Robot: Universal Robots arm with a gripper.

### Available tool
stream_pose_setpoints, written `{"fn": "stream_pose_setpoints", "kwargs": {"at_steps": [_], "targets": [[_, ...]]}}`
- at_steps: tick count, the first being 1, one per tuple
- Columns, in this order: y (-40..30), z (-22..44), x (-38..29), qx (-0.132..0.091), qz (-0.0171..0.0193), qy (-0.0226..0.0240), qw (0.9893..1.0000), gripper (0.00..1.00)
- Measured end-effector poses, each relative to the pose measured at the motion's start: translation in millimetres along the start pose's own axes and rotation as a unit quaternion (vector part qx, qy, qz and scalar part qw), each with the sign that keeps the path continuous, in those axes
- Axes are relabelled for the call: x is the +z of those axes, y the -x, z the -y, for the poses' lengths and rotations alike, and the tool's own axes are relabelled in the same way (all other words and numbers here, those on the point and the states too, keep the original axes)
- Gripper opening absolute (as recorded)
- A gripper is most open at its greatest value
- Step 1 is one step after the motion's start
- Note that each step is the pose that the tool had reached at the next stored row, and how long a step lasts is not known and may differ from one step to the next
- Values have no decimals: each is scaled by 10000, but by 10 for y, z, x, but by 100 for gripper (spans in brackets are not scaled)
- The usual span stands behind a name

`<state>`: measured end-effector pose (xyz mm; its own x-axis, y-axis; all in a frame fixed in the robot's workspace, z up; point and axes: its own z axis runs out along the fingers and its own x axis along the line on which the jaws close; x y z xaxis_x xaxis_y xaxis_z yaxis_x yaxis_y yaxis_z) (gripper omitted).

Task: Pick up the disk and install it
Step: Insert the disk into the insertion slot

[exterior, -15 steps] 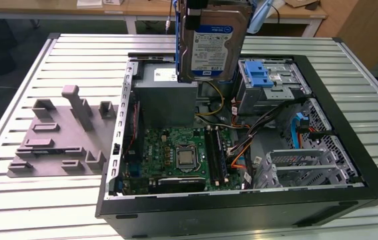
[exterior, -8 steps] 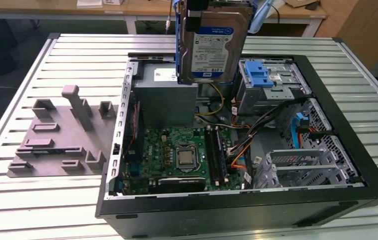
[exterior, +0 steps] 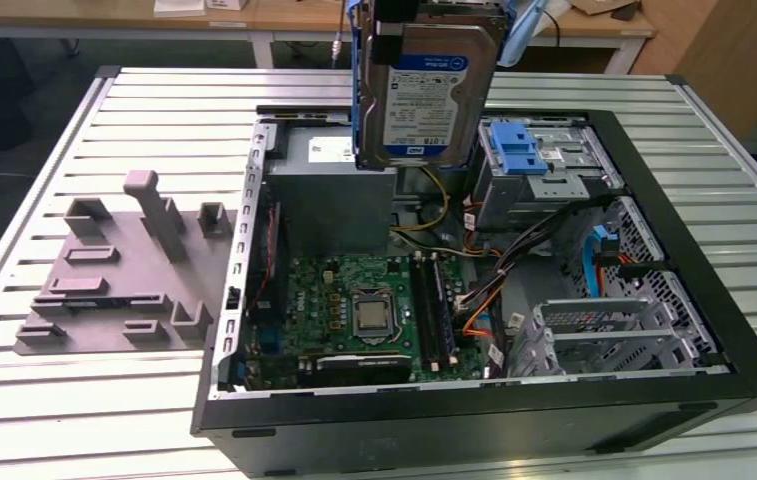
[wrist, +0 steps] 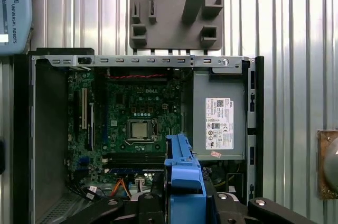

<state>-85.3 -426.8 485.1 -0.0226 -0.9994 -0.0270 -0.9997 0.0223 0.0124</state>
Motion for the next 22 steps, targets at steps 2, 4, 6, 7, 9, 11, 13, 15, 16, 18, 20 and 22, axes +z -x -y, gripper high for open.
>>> {"fn": "stream_pose_setpoints", "kwargs": {"at_steps": [2, 4, 6, 7, 9, 11, 13, 15, 16, 18, 20, 22], "targets": [[-8, 0, 0, 0, 0, 0, 10000, 37], [-16, 0, 0, 1, 0, 0, 10000, 37], [-26, 1, -1, 0, 0, 0, 10000, 37], [-34, 1, -1, 0, 0, 0, 10000, 37], [-51, 1, -1, 0, 0, 0, 10000, 37], [-73, 2, -2, 0, 0, 0, 10000, 37], [-95, 2, -2, 0, 0, 0, 10000, 37], [-116, 3, -3, 0, 0, 0, 10000, 37], [-125, 3, -3, 0, 0, 0, 10000, 37], [-143, 3, -4, 1, 0, 0, 10000, 37], [-165, 4, -4, 0, 0, 0, 10000, 37], [-190, 4, -5, 0, 0, 0, 10000, 37]]}}
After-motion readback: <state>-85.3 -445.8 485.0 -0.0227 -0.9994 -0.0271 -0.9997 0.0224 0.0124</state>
